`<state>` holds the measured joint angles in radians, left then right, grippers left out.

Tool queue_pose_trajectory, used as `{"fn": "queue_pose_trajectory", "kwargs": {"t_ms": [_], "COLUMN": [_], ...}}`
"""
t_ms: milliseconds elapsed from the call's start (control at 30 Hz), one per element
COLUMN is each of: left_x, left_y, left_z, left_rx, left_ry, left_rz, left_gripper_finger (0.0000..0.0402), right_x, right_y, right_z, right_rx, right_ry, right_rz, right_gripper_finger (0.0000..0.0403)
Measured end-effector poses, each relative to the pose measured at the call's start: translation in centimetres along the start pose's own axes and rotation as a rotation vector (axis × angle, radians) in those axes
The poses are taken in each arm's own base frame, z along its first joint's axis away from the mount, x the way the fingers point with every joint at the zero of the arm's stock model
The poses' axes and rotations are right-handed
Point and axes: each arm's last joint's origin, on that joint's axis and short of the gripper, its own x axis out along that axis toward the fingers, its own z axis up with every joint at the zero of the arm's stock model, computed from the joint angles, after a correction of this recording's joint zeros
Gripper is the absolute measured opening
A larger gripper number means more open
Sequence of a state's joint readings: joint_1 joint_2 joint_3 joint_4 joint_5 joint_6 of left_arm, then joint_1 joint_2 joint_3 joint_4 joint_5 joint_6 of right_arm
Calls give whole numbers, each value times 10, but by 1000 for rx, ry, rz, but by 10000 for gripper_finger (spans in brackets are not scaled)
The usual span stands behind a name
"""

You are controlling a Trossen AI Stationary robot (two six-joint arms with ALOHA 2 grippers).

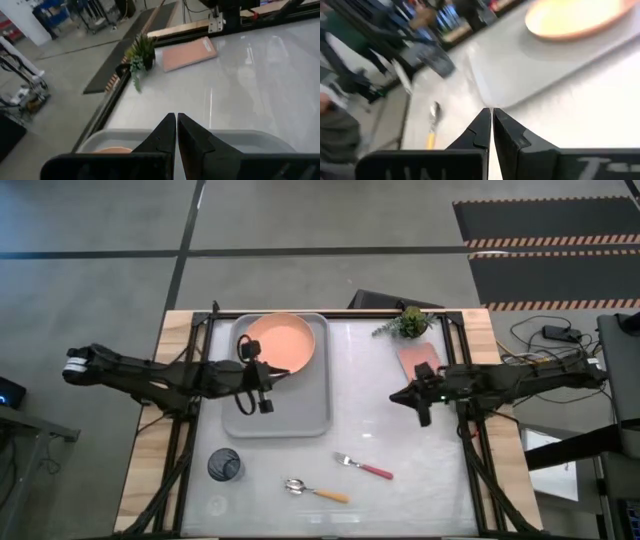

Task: Pick and place plate/cup/fork/spoon on tray
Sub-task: Put the pink fork on the gray serving tray to the left of the orange plate

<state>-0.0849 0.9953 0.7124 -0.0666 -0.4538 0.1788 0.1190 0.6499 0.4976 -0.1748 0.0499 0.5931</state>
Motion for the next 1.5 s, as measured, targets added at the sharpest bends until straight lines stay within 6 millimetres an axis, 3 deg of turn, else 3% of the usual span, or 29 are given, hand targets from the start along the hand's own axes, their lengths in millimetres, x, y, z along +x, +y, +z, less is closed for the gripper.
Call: {"fn": "queue_pose_trajectory", "kwargs": {"t_ms": [233,500,800,1100,1500], "left_x": [-4,-6,-6,-17,-39], "left_y": [2,4,0,-13,-1], "left_z": [2,3,-7,-29,-30], "left_rx": [12,-1,-174,-185,-230], "left_ry": [-13,-23,34,22,-65], "left_rz": [3,4,-10,-73,-70], "left_gripper_finger": [0,0,0,0,0], "right_x": [23,60,98,127,136], "right_y": [34,78,122,128,120], "right_z": [8,-22,-62,-95,-103], "right_rx": [-127,-201,-212,-282,-349], "right_ry": [162,312,524,713,717], "right_rz": [25,-16,-88,-264,-312], "right_gripper_finger": [9,9,9,9,10]}}
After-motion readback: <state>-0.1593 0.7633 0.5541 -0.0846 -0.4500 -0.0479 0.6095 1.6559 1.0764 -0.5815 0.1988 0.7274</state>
